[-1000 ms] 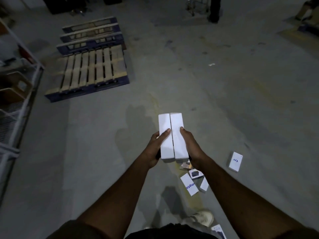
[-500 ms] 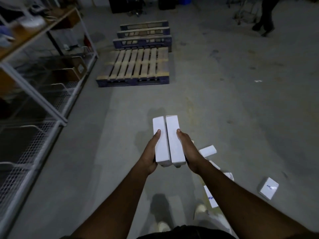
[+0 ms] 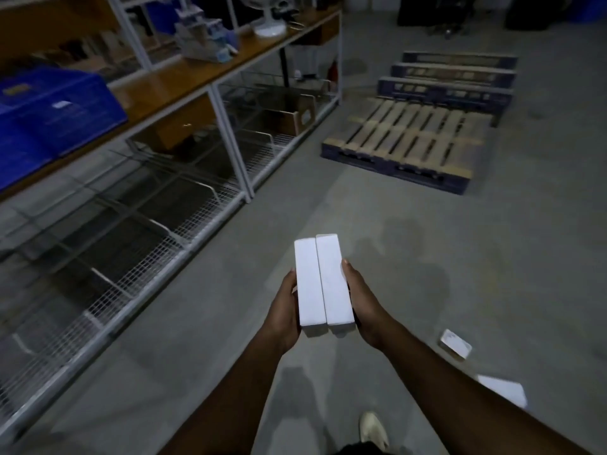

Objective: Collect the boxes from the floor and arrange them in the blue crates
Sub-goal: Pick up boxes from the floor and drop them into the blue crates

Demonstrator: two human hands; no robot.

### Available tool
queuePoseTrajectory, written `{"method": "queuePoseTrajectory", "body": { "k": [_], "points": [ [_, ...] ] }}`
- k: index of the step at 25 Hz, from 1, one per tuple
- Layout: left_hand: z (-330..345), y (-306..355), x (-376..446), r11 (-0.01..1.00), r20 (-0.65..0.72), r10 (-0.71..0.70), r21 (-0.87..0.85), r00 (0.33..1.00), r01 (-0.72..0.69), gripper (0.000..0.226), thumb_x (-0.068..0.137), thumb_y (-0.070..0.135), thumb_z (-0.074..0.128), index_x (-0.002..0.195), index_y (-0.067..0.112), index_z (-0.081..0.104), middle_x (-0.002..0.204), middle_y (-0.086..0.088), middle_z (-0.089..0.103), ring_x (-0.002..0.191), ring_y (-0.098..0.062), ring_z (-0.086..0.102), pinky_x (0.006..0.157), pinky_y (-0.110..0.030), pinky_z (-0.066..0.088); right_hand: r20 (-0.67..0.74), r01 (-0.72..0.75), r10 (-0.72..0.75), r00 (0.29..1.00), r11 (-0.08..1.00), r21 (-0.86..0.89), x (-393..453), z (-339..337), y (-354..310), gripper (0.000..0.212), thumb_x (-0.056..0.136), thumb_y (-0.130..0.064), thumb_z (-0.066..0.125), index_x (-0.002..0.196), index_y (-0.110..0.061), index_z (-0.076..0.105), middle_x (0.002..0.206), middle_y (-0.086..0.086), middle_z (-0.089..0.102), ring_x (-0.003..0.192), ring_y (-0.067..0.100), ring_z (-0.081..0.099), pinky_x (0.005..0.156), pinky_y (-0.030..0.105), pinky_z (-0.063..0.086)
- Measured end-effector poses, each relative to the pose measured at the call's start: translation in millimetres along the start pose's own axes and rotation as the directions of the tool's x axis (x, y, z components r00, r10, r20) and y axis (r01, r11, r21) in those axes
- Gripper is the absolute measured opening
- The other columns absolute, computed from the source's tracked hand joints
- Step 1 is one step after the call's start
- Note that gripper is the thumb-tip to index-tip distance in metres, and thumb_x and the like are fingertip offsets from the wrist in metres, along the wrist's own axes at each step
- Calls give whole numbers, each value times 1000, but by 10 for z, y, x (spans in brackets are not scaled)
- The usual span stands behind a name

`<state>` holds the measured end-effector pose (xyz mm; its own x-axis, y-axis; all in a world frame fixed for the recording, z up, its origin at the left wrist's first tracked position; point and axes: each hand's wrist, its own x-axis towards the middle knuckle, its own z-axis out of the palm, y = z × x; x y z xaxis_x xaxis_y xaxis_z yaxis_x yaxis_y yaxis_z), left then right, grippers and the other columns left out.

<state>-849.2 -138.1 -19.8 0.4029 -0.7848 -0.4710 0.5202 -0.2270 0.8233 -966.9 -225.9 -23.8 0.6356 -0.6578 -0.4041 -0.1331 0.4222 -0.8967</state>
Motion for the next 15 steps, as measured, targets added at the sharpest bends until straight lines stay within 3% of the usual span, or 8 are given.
{"method": "queuePoseTrajectory", "body": {
  "k": [4,11,15],
  "points": [
    [-164,207,304,996,-125,67,-56,990,-74,52,100,55,44,139,22,58,133,-8,66,122,-30,64,111,-53,43,162,-24,32,986,999,-48,568,104,-234,57,88,-71,37,121,-31,61,114,4,72,107,29,68,100,59,47],
    [-424,575,494,969,-335,107,-178,936,-174,51,102,54,37,135,23,60,128,-10,69,116,-30,68,93,-43,56,329,-57,104,939,987,-149,1319,608,-461,51,96,-65,36,129,-30,54,117,-4,70,105,17,69,99,48,51],
    [-796,825,752,963,-421,77,-203,904,-176,53,97,61,45,134,25,59,125,-10,71,117,-31,67,106,-52,48,359,-96,161,919,977,-192,1817,1030,-559,50,94,-65,41,130,-31,50,121,-2,67,107,18,67,97,46,51]
  ]
}}
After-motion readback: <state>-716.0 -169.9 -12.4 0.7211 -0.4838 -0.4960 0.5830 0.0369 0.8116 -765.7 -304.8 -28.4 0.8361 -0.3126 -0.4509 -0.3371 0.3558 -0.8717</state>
